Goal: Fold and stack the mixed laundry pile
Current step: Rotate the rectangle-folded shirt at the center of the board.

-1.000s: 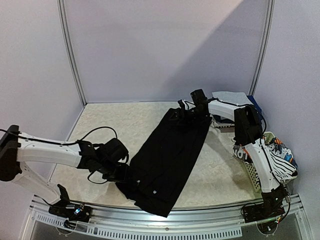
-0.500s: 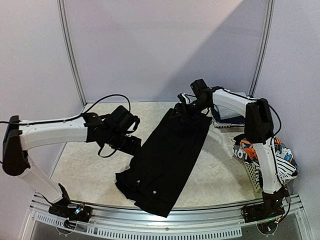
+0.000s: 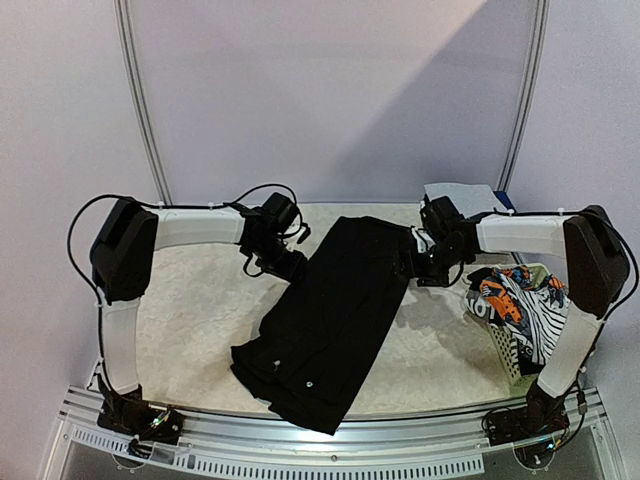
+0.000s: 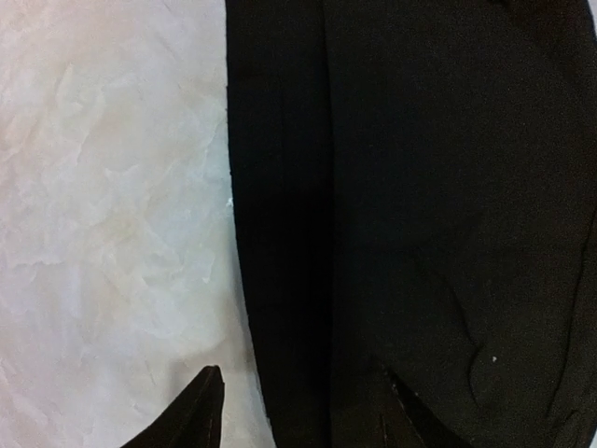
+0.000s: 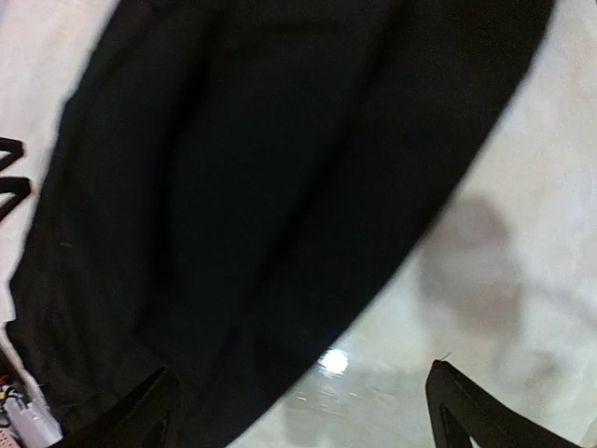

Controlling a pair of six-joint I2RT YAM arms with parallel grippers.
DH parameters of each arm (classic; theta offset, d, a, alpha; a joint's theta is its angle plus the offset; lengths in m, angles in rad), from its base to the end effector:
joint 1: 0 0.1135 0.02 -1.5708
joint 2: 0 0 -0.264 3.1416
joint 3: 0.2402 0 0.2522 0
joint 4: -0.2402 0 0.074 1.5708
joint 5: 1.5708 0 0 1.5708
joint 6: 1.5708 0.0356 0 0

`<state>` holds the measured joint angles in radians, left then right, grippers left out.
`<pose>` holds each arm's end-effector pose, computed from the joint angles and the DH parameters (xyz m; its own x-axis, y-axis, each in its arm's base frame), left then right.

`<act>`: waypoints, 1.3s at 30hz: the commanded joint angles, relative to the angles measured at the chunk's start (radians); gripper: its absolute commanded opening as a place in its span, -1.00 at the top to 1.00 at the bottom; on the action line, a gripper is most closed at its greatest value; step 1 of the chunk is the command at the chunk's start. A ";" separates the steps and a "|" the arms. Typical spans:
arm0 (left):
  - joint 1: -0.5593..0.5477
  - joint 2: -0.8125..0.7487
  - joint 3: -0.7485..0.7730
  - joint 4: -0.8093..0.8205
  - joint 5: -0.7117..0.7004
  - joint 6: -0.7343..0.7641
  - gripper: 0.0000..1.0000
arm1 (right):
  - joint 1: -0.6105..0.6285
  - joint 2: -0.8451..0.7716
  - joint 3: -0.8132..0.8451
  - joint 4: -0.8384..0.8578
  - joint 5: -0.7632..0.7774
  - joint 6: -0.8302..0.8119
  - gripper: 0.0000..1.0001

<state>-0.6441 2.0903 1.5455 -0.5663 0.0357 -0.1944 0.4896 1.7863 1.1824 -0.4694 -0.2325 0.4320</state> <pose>0.3513 -0.2654 0.1688 -0.8215 0.3755 -0.4291 0.4628 0.8787 -0.1171 0.3174 0.1784 0.1862 -0.9365 -0.0374 -0.3486 -0.1790 0.9060 0.3837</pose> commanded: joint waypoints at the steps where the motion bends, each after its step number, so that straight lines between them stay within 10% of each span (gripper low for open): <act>1: 0.024 0.057 0.041 -0.028 0.066 0.030 -0.06 | -0.004 0.008 -0.035 0.081 0.065 0.049 -0.76; 20: 0.055 0.123 -0.017 0.041 0.141 -0.040 0.89 | -0.013 0.261 0.131 0.061 -0.009 0.047 0.53; 39: 0.085 -0.081 -0.482 0.396 0.077 -0.379 1.00 | -0.016 0.749 0.963 -0.296 -0.070 -0.104 0.63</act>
<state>-0.5663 1.9865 1.1641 -0.2028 0.1268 -0.4805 0.4774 2.4710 2.0579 -0.6689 -0.2943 0.3691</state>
